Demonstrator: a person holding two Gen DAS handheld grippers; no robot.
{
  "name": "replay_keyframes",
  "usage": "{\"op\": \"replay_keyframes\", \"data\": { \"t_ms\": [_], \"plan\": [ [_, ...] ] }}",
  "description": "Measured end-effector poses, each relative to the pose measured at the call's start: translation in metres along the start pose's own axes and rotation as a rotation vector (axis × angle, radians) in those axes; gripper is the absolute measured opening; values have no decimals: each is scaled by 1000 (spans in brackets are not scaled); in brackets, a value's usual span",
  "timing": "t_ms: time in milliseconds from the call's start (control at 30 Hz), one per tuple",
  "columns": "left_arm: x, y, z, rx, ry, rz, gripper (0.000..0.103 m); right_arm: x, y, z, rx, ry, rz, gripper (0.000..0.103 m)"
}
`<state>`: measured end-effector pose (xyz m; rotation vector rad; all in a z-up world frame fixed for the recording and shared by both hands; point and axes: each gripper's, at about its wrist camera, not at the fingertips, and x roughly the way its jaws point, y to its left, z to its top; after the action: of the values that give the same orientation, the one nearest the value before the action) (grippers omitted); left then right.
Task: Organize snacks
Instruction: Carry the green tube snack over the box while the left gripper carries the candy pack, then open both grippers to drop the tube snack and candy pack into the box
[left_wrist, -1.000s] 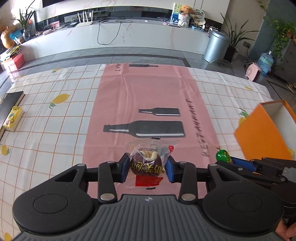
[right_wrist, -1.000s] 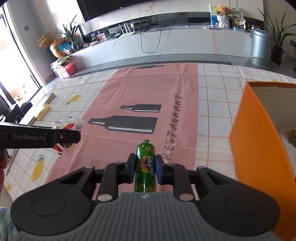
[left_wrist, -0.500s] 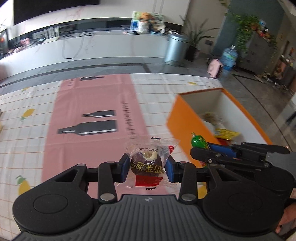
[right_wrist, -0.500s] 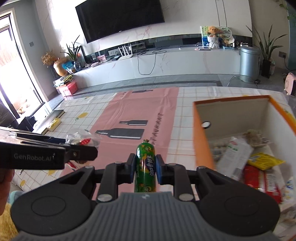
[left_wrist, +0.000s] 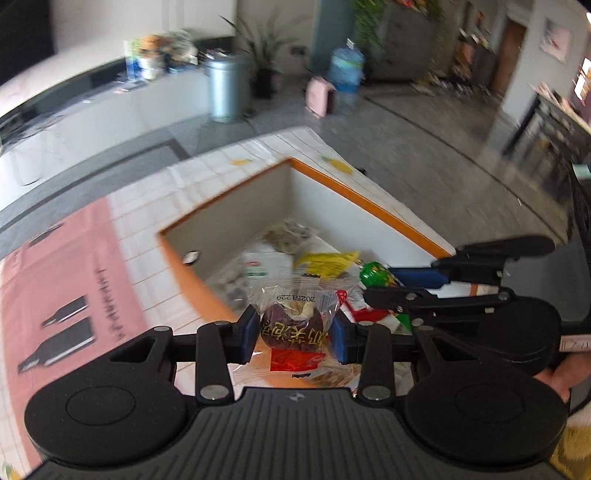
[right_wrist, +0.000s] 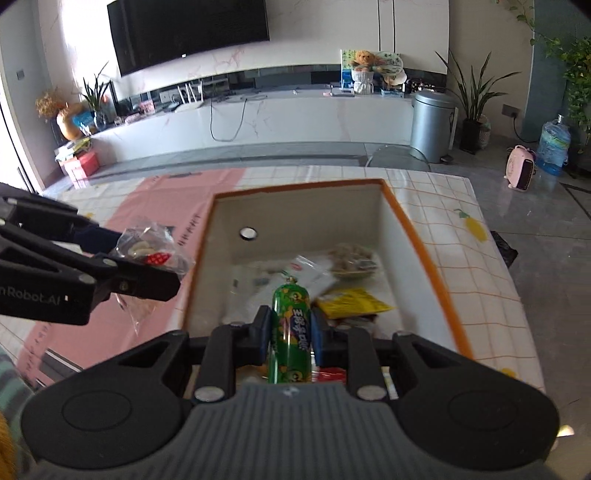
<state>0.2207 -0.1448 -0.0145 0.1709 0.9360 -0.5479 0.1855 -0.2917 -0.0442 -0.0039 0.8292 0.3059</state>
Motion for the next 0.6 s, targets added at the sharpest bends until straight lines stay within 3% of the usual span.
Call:
{"op": "replay_keyframes", "data": {
  "t_ms": [233,600],
  "plan": [
    [63,-22,20,146,164,-46,44,26,-41,2,-15,118,-6,19],
    [122,-36,3,416,430,-57,45,56,-48,-6,-86,257,144,19]
  ]
}}
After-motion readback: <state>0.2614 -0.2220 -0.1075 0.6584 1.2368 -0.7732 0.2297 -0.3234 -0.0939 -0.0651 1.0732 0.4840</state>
